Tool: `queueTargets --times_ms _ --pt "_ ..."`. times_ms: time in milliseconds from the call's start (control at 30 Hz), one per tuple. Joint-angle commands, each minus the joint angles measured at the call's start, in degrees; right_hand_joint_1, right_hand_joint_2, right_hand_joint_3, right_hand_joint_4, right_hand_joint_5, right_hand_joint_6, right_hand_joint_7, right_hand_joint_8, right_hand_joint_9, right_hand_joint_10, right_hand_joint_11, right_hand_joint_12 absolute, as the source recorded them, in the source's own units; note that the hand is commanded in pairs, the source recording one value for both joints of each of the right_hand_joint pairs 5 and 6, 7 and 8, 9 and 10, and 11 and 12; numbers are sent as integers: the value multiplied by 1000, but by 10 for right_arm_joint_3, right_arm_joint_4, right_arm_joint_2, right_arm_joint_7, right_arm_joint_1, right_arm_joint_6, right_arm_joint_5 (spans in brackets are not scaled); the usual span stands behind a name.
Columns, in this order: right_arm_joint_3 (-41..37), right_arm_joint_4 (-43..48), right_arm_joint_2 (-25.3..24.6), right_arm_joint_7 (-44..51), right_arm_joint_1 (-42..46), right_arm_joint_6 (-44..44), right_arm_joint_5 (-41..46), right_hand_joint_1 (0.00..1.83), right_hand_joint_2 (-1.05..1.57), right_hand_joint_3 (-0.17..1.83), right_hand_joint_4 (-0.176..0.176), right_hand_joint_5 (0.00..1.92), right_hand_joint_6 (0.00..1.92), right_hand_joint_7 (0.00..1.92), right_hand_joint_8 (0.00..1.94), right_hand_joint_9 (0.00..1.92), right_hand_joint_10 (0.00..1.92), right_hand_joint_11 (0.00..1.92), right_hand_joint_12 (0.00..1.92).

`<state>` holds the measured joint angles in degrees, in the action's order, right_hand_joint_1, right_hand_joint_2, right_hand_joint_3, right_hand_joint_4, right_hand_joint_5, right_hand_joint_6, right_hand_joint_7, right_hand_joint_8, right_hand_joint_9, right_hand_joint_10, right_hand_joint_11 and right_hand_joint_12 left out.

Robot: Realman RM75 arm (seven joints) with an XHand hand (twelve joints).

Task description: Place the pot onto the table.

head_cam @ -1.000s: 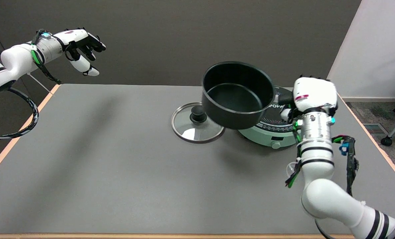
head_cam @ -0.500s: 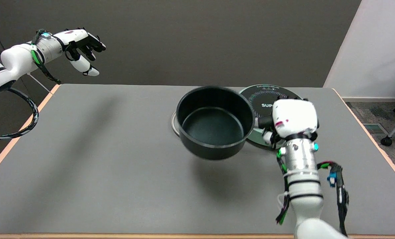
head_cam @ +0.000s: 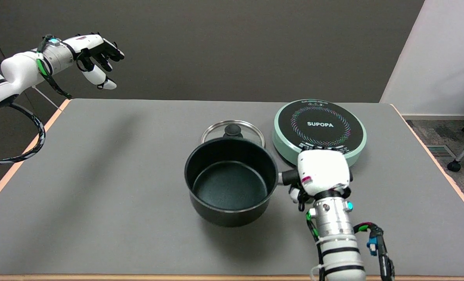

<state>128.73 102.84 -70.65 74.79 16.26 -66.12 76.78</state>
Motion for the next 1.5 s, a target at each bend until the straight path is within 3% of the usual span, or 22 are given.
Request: queueTargets --times_ms 33,833,1300,1433,1500 --pt "34 -43 -52 -8 21 7 -7 1188 880 1386 -81 1787 1787 1787 1787 1787 1787 1787 1787" --pt "22 -142 -36 -63 -52 -3 -10 1173 932 1349 -80 1796 1796 1796 1796 1796 1796 1796 1796" --pt "24 -175 -37 -75 -50 -13 -32 1150 1002 1284 -77 1809 1809 1809 1809 1809 1809 1809 1809" --pt "24 -176 -39 -74 -41 -13 -35 1133 928 1264 -115 1623 1623 1623 1623 1623 1623 1623 1623" --pt "24 -174 -39 -72 -37 -13 -36 1128 811 1404 -105 1442 1442 1442 1442 1442 1442 1442 1442"
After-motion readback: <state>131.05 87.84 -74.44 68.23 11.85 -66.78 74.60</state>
